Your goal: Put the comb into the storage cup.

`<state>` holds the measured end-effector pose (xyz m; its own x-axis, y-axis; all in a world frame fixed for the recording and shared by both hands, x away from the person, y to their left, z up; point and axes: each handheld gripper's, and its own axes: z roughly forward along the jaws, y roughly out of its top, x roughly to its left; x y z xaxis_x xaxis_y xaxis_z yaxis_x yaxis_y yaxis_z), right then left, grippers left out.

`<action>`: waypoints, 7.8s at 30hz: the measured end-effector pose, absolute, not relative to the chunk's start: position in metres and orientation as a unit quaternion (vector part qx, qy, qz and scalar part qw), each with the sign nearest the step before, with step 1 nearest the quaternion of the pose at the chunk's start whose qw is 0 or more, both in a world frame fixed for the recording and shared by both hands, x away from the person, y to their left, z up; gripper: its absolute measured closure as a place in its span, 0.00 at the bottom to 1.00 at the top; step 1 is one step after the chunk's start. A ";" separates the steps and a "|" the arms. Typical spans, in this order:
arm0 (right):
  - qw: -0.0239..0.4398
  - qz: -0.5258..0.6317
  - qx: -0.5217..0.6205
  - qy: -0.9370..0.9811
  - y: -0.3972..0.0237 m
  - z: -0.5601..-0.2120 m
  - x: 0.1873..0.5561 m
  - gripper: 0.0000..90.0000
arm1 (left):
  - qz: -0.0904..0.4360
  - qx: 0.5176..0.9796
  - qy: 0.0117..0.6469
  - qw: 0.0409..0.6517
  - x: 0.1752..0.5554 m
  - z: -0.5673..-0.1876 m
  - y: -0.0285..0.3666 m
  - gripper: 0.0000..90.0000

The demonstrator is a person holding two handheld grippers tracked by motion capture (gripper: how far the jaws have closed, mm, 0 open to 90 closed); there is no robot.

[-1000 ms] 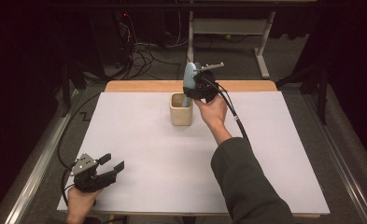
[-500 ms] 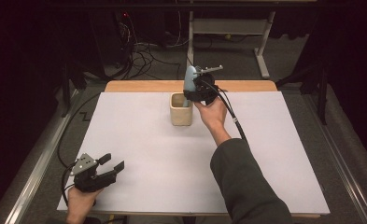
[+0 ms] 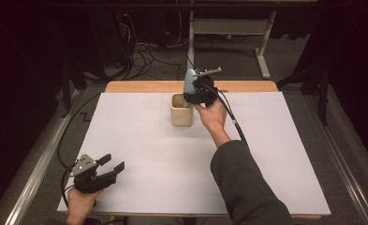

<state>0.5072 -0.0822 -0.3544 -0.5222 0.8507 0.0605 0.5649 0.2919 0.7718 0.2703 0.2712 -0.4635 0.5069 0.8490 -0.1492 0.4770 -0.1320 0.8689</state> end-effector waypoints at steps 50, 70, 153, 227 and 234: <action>0.160 0.391 0.443 0.791 -0.104 -0.355 0.503 0.25 | 0.191 0.727 0.462 0.471 0.271 -0.464 0.271 0.37; 0.158 0.405 0.441 0.785 -0.115 -0.352 0.495 0.27 | 0.193 0.726 0.462 0.472 0.271 -0.464 0.271 0.37; 0.194 0.451 0.420 0.763 -0.183 -0.338 0.438 0.30 | 0.197 0.723 0.464 0.472 0.271 -0.464 0.271 0.38; 0.202 0.466 0.435 0.743 -0.241 -0.342 0.399 0.31 | 0.199 0.723 0.465 0.470 0.270 -0.464 0.269 0.38; 0.204 0.466 0.437 0.742 -0.247 -0.343 0.395 0.31 | 0.200 0.723 0.465 0.470 0.270 -0.464 0.269 0.38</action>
